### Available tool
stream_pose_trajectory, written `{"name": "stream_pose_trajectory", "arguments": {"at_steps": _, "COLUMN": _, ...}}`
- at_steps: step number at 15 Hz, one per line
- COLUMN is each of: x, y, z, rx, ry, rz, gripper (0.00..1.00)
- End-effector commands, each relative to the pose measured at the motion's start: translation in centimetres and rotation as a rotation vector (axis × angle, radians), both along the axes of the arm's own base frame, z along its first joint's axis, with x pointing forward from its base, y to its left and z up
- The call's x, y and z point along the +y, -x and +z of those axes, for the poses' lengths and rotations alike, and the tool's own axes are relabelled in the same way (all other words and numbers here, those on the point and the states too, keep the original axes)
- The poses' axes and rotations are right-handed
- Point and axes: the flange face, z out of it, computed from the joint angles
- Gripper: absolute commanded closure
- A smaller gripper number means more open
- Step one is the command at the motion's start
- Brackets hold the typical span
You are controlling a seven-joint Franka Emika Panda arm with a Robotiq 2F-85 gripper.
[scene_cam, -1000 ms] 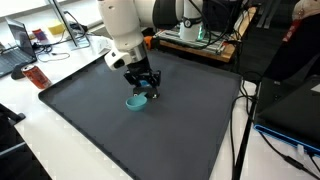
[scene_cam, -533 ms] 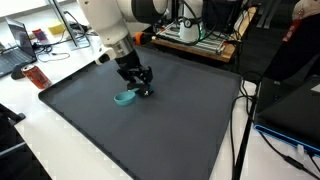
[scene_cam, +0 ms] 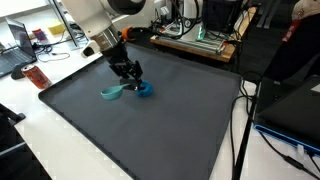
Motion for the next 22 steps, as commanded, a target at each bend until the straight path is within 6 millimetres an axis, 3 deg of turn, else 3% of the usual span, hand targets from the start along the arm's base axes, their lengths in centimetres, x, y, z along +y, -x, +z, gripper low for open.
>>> {"name": "stream_pose_trajectory", "arguments": {"at_steps": 1, "x": -1.9, "y": -0.6, "z": 1.2, "rx": 0.004, "ry": -0.079, "rz": -0.044, "gripper": 0.65}}
{"name": "stream_pose_trajectory", "arguments": {"at_steps": 11, "x": -7.0, "y": -0.1, "z": 1.7, "rx": -0.02, "ry": -0.185, "rz": -0.131, "gripper": 0.65}}
{"name": "stream_pose_trajectory", "arguments": {"at_steps": 22, "x": -9.8, "y": 3.3, "z": 2.3, "rx": -0.072, "ry": -0.275, "rz": -0.082, "gripper": 0.65}}
